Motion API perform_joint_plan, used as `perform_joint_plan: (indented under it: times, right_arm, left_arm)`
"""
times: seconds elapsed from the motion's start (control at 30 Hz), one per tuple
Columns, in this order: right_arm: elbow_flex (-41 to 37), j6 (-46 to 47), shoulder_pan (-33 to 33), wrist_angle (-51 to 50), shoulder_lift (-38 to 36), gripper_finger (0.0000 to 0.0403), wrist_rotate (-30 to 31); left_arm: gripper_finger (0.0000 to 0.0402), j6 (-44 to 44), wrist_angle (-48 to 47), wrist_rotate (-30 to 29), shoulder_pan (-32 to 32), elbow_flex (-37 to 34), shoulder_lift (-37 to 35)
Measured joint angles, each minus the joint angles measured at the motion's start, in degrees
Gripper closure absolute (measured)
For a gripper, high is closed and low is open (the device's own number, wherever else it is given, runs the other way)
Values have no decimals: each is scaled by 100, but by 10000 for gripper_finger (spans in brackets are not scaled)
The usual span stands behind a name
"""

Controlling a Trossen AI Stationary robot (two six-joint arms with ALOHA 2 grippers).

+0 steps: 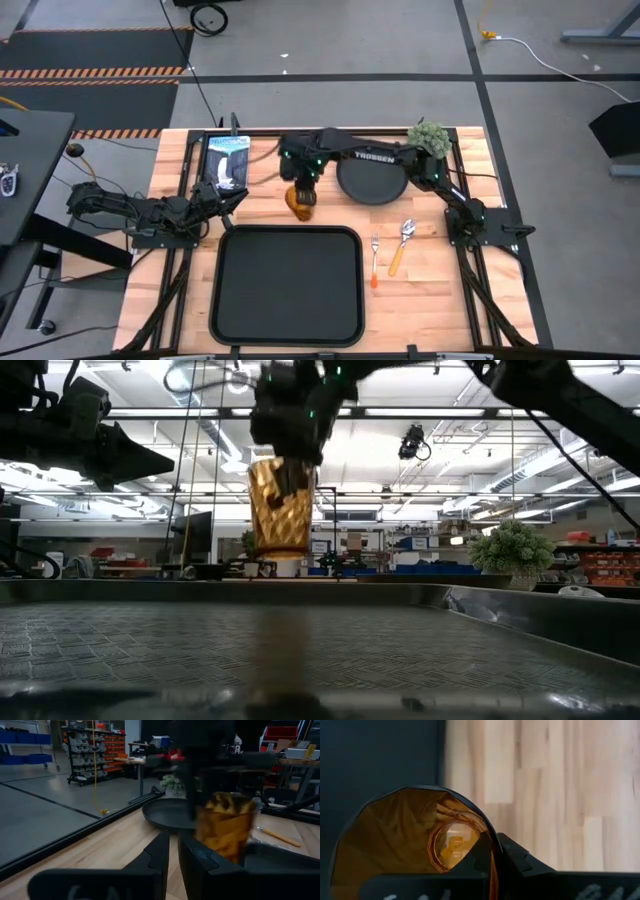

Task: Pick and place plate/cup/fork/spoon on tray
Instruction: Put the brown cup on the black serving tray

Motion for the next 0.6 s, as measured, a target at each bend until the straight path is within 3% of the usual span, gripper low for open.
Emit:
perform_joint_plan:
  times: [0.23, 0.43, 0.6]
  right_arm:
    - [-10, 647, 808, -767, -241, 385, 596]
    - [-287, 1421, 1348, -1176, -271, 385, 1627]
    - [-508, 1811, 1721, -1207, -305, 385, 1693]
  left_arm:
    - [353, 0, 2, 0, -2, 2, 0]
    - [353, 0, -3, 0, 0, 1, -2]
    - [353, -7, 0, 0, -2, 0, -1]
